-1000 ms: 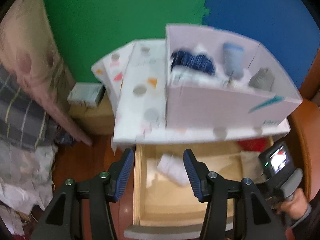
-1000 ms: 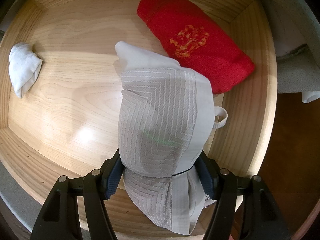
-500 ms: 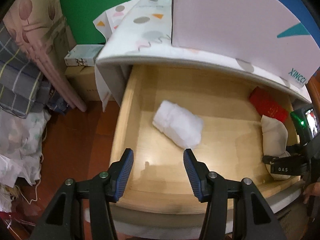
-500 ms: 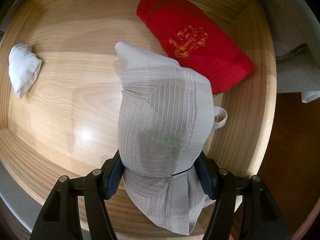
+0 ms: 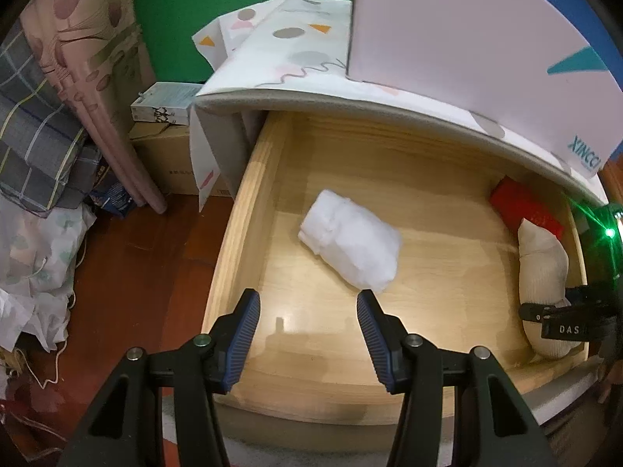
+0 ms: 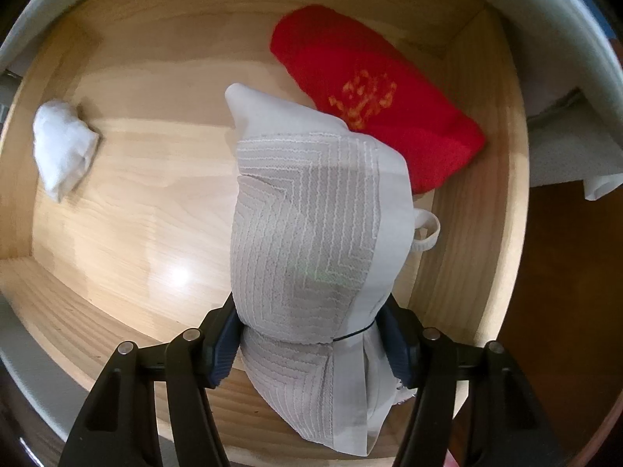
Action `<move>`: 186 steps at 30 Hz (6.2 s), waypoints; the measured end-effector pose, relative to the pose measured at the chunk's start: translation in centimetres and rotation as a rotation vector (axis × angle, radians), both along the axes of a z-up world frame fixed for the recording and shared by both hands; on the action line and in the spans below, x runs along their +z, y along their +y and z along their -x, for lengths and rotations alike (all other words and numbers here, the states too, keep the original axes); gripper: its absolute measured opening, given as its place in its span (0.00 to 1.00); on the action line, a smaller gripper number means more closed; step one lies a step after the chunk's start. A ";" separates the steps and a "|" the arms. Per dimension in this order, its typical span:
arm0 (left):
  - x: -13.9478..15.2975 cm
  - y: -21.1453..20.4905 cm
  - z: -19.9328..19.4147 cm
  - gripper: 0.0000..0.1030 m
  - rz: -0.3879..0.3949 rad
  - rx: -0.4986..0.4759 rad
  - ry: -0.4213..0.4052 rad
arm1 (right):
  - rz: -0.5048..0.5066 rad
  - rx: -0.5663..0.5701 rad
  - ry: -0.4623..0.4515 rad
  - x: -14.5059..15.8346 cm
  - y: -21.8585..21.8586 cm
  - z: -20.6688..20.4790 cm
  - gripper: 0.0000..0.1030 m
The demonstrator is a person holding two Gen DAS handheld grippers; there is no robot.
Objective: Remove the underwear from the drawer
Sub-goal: 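Carry the beige striped bra up over the white box with the right gripper, then lower the beige bra into the white box and open the right gripper, then move the right gripper back down into the drawer toward the red cloth, then grasp the red folded cloth with the gold print with the right gripper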
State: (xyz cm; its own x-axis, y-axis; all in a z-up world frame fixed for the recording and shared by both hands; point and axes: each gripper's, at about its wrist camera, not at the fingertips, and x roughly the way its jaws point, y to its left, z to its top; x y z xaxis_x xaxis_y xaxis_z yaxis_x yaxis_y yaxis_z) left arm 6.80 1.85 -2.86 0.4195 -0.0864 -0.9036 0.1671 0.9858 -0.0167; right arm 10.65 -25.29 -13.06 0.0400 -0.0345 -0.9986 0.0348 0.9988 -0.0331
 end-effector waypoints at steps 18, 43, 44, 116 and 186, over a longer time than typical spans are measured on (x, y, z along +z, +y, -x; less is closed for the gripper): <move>0.0 0.6 0.0 0.52 0.012 0.016 -0.005 | 0.021 0.187 -0.252 6.3 1.6 3.8 0.57; -0.1 0.4 0.3 0.52 -0.035 0.031 -0.020 | -0.139 0.202 -0.512 22.0 1.7 7.6 0.57; -0.1 0.5 0.3 0.52 -0.036 0.032 -0.021 | -0.138 0.197 -0.524 22.7 1.9 7.4 0.57; 0.2 1.0 0.3 0.52 0.011 0.041 -0.029 | -0.011 0.029 -0.518 24.5 1.3 -9.6 0.76; 0.7 2.4 0.6 0.52 0.035 0.109 -0.047 | 0.260 0.437 -0.350 4.7 1.1 0.2 0.74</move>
State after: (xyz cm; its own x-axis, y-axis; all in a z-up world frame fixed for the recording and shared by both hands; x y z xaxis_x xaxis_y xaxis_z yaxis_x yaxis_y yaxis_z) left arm 6.17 4.27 -2.16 0.4698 -0.0692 -0.8800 0.0607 0.9971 -0.0460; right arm 10.49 -24.18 -8.38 0.4296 -0.1812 -0.8847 -0.3233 0.8839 -0.3380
